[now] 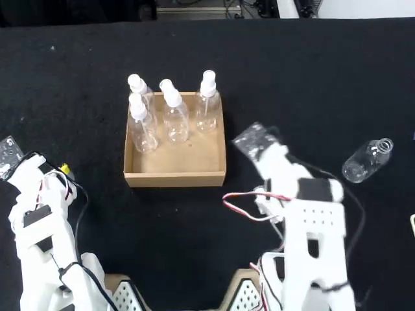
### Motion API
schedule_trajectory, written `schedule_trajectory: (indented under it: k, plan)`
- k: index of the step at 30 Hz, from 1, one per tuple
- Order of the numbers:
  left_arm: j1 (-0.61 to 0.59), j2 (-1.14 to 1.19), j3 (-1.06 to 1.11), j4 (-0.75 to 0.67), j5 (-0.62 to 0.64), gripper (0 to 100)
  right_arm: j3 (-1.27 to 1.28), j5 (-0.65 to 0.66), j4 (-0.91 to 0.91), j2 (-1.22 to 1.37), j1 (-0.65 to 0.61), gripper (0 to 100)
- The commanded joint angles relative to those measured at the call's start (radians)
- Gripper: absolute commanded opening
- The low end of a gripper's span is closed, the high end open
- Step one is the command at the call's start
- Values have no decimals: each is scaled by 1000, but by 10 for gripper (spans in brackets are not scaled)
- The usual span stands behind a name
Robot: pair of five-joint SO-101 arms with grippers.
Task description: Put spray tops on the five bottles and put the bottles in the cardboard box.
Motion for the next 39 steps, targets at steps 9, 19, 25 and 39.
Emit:
schedule_trajectory:
  k: [9,19,25,39]
  plan:
    - [8,-29,-18,-21,-8,202,-18,-120,-117,177,-118,299]
    - [8,-29,-18,-21,-8,202,2,-103,-305,398,-12,219]
    - [10,-29,-18,-21,-8,202,7,-72,-311,470,-11,214]
    - [10,-29,-18,-21,-8,202,-248,-80,-91,433,8,10]
